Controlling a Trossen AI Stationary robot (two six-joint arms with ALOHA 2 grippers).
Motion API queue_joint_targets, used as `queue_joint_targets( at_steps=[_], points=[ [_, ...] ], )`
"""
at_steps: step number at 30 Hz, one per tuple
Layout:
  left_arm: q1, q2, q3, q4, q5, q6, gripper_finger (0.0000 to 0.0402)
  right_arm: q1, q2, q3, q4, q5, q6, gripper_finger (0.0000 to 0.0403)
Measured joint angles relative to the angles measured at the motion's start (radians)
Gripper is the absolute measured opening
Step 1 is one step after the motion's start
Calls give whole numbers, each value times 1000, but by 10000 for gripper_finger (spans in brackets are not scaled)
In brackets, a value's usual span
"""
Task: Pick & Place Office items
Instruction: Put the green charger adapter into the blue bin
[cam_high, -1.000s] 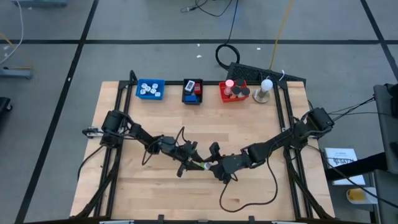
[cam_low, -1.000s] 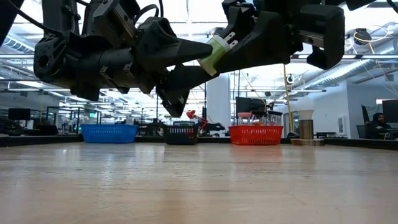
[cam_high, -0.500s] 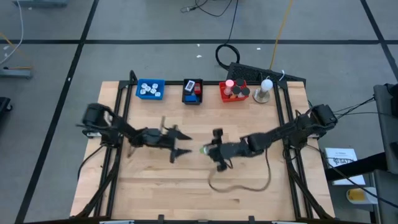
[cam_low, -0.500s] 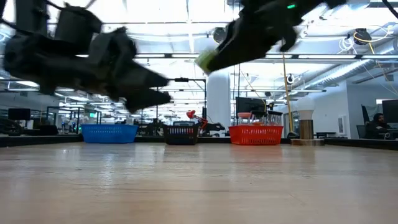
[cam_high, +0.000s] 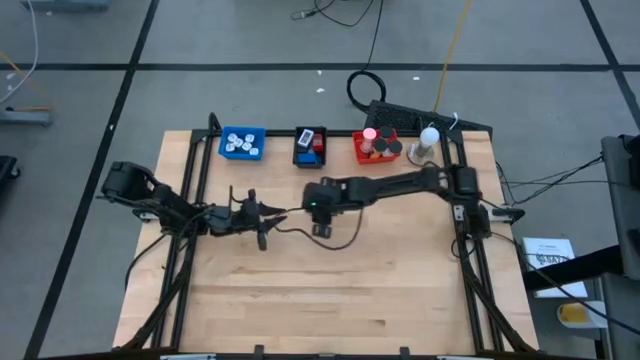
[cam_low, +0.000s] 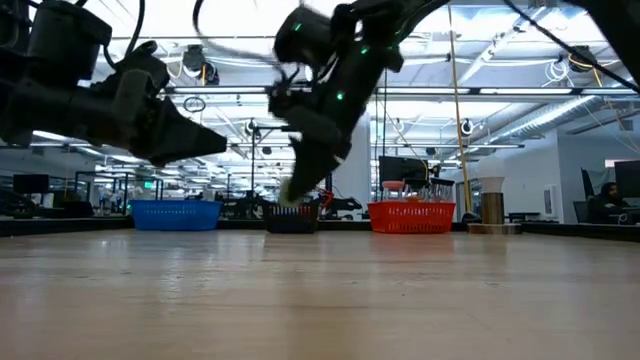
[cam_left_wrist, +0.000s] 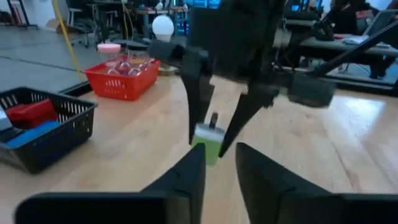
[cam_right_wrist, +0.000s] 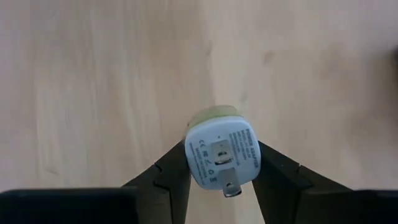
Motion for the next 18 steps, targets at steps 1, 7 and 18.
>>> queue_joint_targets(
  at_steps=[1, 7, 18],
  points=[
    [0, 0, 1, 3, 0, 3, 86, -4, 27, 27, -30, -6, -6, 131],
    [0, 1, 1, -5, 0, 17, 49, -11, 116, 89, -55, -17, -26, 133],
    [0, 1, 0, -11, 0, 19, 8, -18, 126, 88, -57, -19, -30, 135]
  ],
)
